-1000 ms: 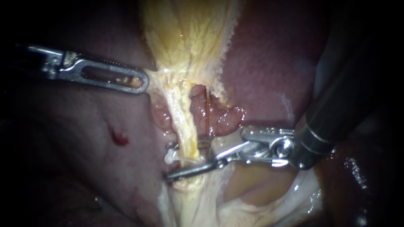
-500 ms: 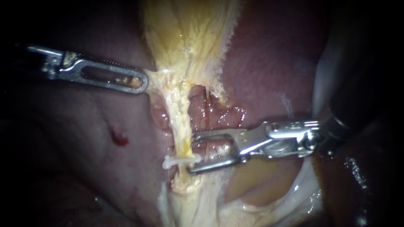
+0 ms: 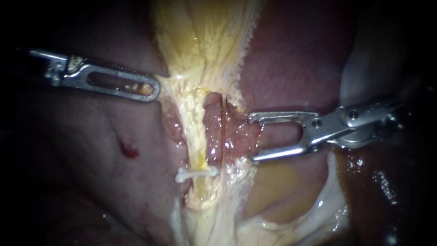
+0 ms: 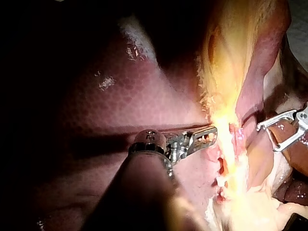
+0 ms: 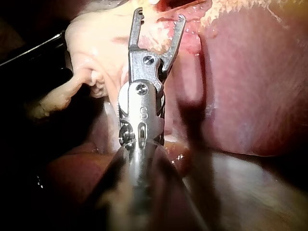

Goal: Going back first clip left tube

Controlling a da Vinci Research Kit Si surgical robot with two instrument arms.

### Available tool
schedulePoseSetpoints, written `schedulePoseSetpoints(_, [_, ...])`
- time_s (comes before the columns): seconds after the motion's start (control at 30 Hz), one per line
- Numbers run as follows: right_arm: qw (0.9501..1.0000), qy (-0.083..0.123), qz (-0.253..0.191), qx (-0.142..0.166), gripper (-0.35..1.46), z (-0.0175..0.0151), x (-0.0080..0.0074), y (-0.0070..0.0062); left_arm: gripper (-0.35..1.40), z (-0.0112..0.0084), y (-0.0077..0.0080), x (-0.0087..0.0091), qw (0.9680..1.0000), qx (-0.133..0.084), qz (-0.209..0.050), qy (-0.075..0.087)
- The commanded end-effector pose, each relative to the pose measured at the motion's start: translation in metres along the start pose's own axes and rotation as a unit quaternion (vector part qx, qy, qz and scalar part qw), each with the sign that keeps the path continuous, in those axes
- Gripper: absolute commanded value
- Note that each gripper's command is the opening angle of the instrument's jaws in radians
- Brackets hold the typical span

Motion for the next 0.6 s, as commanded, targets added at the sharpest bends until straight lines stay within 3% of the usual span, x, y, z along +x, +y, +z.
schedulePoseSetpoints(0.03, [1.0, 0.0, -0.001, 0.001, 0.5, -0.0001, 0.0, 0.0, -0.35, 0.0001, 0.0, 0.0001, 1.0, -0.001, 0.0, 0.0])
schedulePoseSetpoints(0.27, [1.0, 0.0, -0.001, 0.004, 0.5, -0.0003, -0.0001, -0.0001, -0.35, 0.0019, 0.0001, 0.0013, 1.0, 0.0, 0.004, 0.006])
schedulePoseSetpoints(0.6, [0.9999, 0.0, -0.002, 0.014, 0.5, -0.0006, -0.0002, -0.0002, -0.35, 0.0067, 0.0006, 0.0032, 0.9997, 0.004, 0.015, 0.019])
